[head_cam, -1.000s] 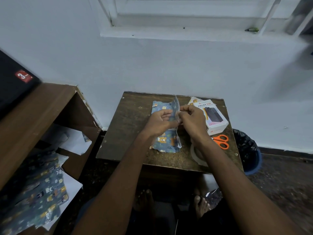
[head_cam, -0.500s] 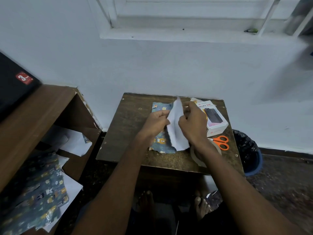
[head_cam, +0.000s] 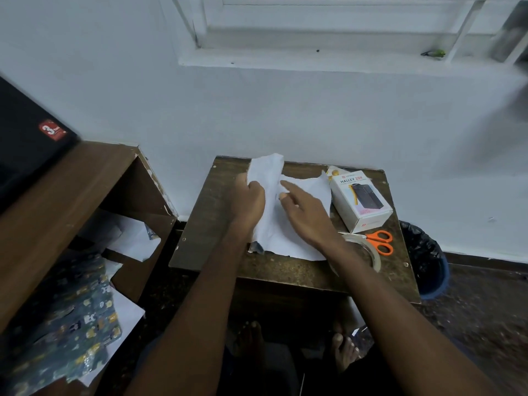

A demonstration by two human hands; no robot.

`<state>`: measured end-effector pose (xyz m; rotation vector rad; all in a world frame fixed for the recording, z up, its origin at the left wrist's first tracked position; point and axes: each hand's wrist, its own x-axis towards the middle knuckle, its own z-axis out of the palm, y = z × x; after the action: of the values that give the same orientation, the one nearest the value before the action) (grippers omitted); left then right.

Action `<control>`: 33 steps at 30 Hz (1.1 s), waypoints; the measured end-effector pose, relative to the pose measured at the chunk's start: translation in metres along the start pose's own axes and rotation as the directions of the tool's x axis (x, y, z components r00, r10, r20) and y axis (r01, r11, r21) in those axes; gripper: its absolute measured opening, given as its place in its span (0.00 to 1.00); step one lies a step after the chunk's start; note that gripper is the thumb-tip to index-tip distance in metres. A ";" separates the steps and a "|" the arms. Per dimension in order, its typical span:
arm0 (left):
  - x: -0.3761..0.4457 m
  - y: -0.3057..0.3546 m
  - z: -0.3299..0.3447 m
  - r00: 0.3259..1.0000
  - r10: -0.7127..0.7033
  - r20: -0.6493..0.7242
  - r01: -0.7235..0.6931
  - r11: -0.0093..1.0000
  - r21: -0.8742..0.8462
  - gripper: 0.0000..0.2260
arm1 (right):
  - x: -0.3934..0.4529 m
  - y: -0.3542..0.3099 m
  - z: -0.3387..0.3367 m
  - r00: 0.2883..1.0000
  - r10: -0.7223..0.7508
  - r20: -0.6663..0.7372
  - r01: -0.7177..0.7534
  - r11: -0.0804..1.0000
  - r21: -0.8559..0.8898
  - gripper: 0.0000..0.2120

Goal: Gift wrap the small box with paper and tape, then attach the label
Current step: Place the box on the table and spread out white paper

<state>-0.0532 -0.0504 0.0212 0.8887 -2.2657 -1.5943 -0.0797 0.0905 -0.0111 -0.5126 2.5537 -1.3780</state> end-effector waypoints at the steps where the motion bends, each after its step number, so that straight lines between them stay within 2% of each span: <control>1: 0.000 -0.001 -0.001 0.996 0.066 -0.052 -0.063 0.996 0.063 0.18 | 0.001 0.002 0.004 0.998 -0.045 0.040 0.049 0.993 -0.111 0.25; 4: 0.000 -0.004 -0.010 0.951 0.293 -0.095 -0.257 0.925 0.281 0.39 | 0.000 0.004 0.013 0.984 -0.126 0.122 0.161 0.924 -0.346 0.30; 6: 0.006 -0.012 -0.014 0.919 0.389 -0.061 -0.299 0.791 0.534 0.47 | 0.001 0.001 0.015 0.986 -0.118 0.114 0.154 0.902 -0.403 0.27; 8: 0.009 -0.019 -0.016 0.901 0.432 -0.050 -0.261 0.629 0.732 0.45 | 0.000 -0.001 0.016 0.990 -0.116 0.077 0.138 0.887 -0.440 0.27; 10: 0.010 -0.022 -0.016 0.885 0.465 -0.025 -0.247 0.513 0.822 0.38 | 0.001 -0.001 0.017 0.990 -0.118 0.079 0.142 0.867 -0.478 0.28; 13: 0.009 -0.023 -0.015 0.894 0.448 -0.005 -0.216 0.442 0.871 0.35 | 0.002 0.001 0.018 0.987 -0.116 0.113 0.159 0.828 -0.537 0.30; 16: 0.008 -0.024 -0.015 0.876 0.481 0.026 -0.233 0.376 0.897 0.33 | 0.001 0.002 0.017 0.985 -0.124 0.116 0.168 0.812 -0.560 0.27; 18: 0.009 -0.024 -0.016 0.872 0.465 0.152 -0.357 0.393 0.847 0.27 | 0.001 0.002 0.016 0.985 -0.116 0.126 0.167 0.815 -0.554 0.26; 20: 0.009 -0.025 -0.015 0.871 0.393 0.295 -0.465 0.468 0.752 0.22 | 0.001 0.001 0.014 0.985 -0.113 0.132 0.167 0.816 -0.554 0.25; 23: 0.009 -0.030 -0.007 0.868 0.276 0.414 -0.496 0.549 0.673 0.23 | 0.004 0.002 0.011 0.990 -0.099 0.097 0.136 0.826 -0.547 0.21; 25: 0.010 -0.036 0.000 0.873 0.200 0.444 -0.475 0.549 0.688 0.26 | 0.006 0.004 0.009 0.995 -0.083 0.062 0.103 0.830 -0.547 0.20; 28: 0.013 -0.044 0.005 0.856 0.096 0.508 -0.490 0.465 0.737 0.27 | 0.005 0.005 0.007 0.995 -0.086 0.040 0.093 0.816 -0.571 0.23; 30: 0.012 -0.049 0.008 0.866 0.049 0.497 -0.463 0.450 0.764 0.28 | 0.004 0.006 0.007 0.994 -0.096 0.056 0.111 0.798 -0.592 0.25; 33: 0.011 -0.051 0.009 0.899 0.004 0.439 -0.387 0.478 0.788 0.28 | 0.002 0.007 0.008 0.989 -0.104 0.103 0.146 0.758 -0.636 0.26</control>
<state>-0.0492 -0.0613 -0.0300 0.4028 -3.3734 -0.4013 -0.0806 0.0871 -0.0211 -0.8246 2.9416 -0.4409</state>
